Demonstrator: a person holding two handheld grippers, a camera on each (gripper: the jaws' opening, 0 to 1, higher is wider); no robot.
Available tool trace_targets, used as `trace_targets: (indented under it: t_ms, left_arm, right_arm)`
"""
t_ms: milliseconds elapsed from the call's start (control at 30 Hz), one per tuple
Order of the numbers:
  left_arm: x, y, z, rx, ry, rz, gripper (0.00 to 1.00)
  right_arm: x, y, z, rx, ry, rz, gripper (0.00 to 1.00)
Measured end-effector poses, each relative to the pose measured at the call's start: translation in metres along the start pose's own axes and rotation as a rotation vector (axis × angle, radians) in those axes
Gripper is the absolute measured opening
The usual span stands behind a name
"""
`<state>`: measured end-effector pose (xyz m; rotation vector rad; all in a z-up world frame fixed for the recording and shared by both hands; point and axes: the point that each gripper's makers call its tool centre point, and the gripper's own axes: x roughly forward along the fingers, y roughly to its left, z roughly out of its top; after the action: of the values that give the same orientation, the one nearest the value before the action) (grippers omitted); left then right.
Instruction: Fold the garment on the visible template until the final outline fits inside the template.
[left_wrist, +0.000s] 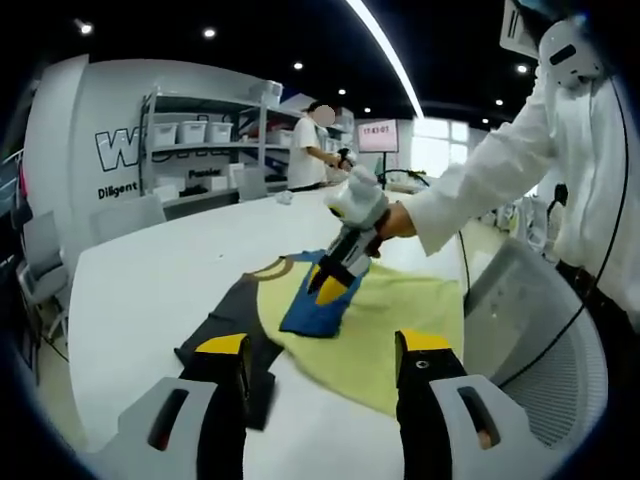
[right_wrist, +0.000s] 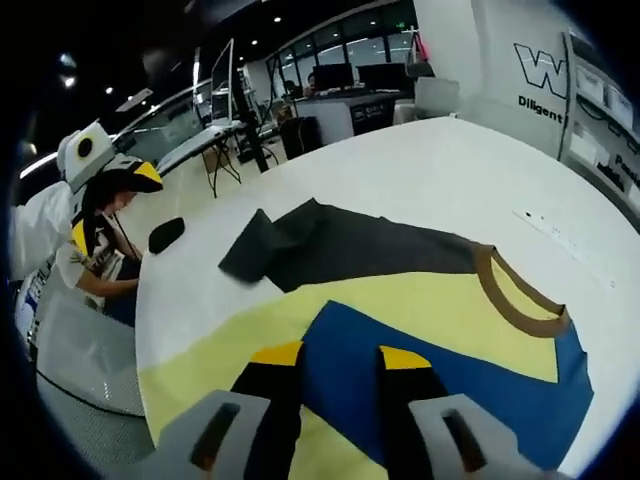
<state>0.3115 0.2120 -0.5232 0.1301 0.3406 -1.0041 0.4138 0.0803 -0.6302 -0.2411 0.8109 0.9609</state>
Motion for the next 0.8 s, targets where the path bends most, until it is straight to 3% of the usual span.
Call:
trace_targets:
  t_ms: [100, 367, 800]
  left_arm:
    - [0.002, -0.001, 0.001, 0.0, -0.001, -0.002, 0.56]
    - [0.005, -0.005, 0.002, 0.0, -0.002, -0.003, 0.56]
    - [0.011, -0.008, 0.003, -0.006, -0.003, 0.008, 0.55]
  right_arm:
    - [-0.002, 0.001, -0.003, -0.001, -0.002, -0.001, 0.29]
    - [-0.012, 0.001, -0.004, -0.027, -0.057, -0.015, 0.5]
    - [-0.033, 0.005, -0.01, -0.043, -0.113, 0.003, 0.62]
